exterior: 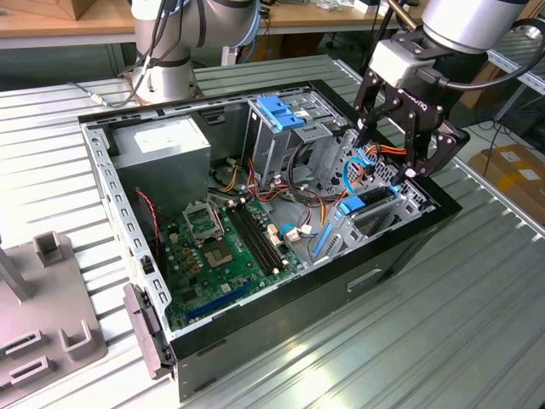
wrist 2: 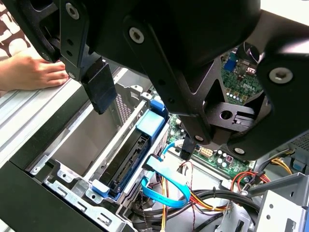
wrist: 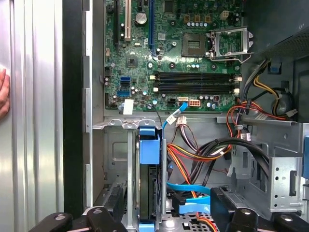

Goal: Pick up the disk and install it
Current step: 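Insert the first disk wire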

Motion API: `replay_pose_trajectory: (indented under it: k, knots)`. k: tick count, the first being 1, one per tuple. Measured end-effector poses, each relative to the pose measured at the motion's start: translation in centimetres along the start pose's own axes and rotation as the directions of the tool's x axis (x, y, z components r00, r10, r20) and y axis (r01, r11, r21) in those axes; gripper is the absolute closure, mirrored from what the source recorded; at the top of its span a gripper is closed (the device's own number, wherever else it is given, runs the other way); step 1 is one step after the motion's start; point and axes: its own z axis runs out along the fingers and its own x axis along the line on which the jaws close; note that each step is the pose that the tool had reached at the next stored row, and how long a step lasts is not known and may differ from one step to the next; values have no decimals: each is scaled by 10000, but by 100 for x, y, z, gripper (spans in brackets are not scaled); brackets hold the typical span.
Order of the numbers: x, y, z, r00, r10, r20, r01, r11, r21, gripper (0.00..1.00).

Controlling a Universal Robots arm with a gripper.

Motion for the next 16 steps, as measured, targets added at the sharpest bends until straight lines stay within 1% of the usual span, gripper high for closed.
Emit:
replay_pose_trajectory:
  k: [12,13,15,16]
  knots:
    - [-1,-4,15,10000,-1,4,1,10000,0,20]
    - [-4,-21,18,10000,0,5,1,10000,-2,20]
    - [-9,-74,25,10000,0,5,0,10000,-7,20]
    - [-16,-110,32,10000,0,3,0,10000,-8,20]
